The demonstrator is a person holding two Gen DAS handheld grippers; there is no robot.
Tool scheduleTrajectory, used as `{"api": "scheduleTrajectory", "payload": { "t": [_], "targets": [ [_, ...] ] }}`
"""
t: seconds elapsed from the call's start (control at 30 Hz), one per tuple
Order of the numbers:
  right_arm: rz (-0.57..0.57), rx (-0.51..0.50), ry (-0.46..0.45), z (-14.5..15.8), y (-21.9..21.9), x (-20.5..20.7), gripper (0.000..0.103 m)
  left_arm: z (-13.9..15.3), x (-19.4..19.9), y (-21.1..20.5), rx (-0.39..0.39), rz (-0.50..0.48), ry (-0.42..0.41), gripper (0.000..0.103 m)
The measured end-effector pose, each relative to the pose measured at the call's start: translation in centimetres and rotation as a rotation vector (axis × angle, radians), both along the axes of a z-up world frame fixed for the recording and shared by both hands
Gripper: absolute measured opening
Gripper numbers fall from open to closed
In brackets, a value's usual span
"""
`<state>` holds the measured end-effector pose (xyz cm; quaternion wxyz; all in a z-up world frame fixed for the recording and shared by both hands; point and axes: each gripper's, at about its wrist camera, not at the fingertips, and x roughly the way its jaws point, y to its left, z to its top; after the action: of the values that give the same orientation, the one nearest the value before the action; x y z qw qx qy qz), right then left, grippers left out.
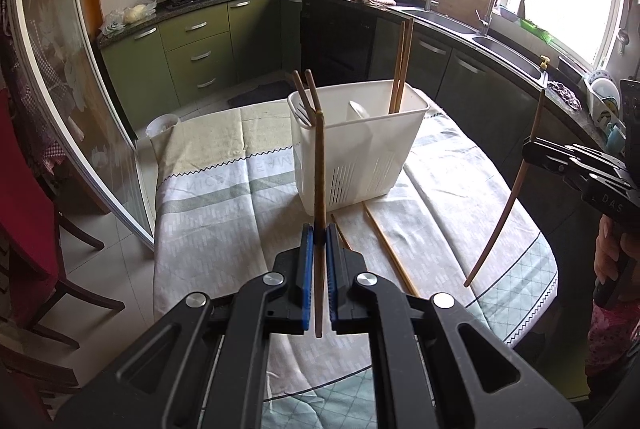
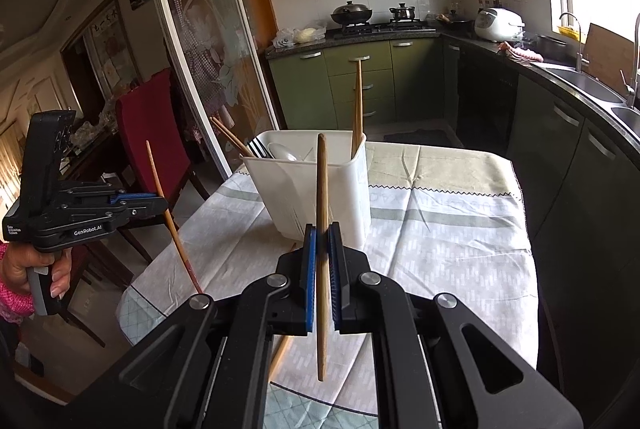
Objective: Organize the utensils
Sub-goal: 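Lift both held chopsticks up toward the white holder, then hold both chopsticks over the white holder and open both grippers to drop them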
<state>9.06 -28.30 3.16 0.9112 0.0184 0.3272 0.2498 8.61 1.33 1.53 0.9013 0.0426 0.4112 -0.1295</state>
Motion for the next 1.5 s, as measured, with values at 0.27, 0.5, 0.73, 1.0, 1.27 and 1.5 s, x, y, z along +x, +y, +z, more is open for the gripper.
{"api": "scheduleTrajectory", "payload": {
  "t": [0.27, 0.5, 0.73, 1.0, 1.27, 1.5],
  "targets": [
    [-0.009, 0.032, -0.085, 5.0, 0.0, 1.1, 0.007, 6.7, 0.9, -1.0, -0.068, -0.035, -0.100, 0.006],
    [-0.037, 0.058, -0.158, 9.4, -0.2, 2.3, 0.007, 13.6, 3.6, -2.6, -0.122, -0.038, -0.241, 0.006],
    [-0.047, 0.082, -0.182, 11.0, -0.2, 3.6, 0.007, 14.3, 8.2, -4.1, -0.111, 0.011, -0.287, 0.006],
    [-0.065, 0.145, -0.203, 12.2, 0.0, 6.2, 0.007, 8.9, 12.1, -4.7, -0.084, 0.044, -0.185, 0.006],
    [-0.098, 0.210, -0.242, 13.5, 0.9, 8.9, 0.007, 4.9, 12.5, -4.7, -0.069, 0.018, -0.119, 0.029],
    [-0.135, 0.206, -0.246, 12.0, 2.2, 11.8, 0.007, 5.7, 9.5, -4.5, -0.082, -0.015, -0.138, 0.035]
  ]
}}
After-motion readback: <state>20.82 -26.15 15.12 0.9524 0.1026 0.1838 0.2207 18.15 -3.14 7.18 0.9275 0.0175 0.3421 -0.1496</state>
